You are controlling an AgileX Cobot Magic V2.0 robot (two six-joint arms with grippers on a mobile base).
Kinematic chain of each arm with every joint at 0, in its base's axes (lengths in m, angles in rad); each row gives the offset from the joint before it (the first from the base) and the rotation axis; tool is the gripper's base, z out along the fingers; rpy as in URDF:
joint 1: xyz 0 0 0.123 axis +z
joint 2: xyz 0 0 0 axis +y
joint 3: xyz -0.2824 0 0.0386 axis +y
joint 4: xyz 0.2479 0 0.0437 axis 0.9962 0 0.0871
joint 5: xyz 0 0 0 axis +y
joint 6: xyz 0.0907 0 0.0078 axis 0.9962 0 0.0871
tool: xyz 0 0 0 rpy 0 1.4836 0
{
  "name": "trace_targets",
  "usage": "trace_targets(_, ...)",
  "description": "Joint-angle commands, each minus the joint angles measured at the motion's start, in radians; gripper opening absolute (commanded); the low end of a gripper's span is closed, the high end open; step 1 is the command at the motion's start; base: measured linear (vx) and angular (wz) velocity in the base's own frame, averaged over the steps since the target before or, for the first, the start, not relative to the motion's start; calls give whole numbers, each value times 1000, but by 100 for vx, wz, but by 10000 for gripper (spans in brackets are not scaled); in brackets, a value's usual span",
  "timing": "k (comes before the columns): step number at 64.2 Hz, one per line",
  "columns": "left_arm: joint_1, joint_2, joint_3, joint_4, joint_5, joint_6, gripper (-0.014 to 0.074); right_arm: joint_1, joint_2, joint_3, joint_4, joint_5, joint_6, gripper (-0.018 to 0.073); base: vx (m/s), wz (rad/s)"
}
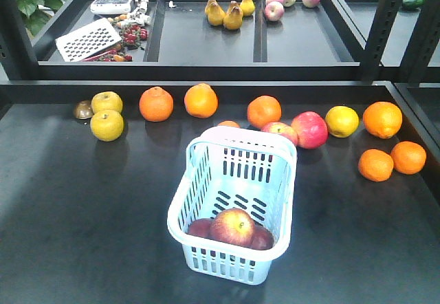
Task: Pick three apples into basket with both arms
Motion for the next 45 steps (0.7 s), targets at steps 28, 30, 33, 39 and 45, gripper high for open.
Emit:
trace_targets(28, -5, -15, 6, 0, -77, -4, -6, -6, -13, 13, -6, -79, -3, -4, 0, 0)
trace_targets(30, -5, -15, 6, 0, -77, -4, -6, -6, -13, 13, -6, -79, -3, -4, 0, 0)
trace_targets(33, -5, -15, 6, 0, -77, -4, -6, -6, -13, 13, -6, -79, -3, -4, 0, 0)
trace_targets(39, -5, -15, 6, 0, -76, -4, -6, -6, -13, 13, -6, -79, -6, -4, 0, 0)
trace_targets(45, -5, -15, 6, 0, -76, -4, -6, -6, -13, 13, -6, -79, -6, -4, 0, 0)
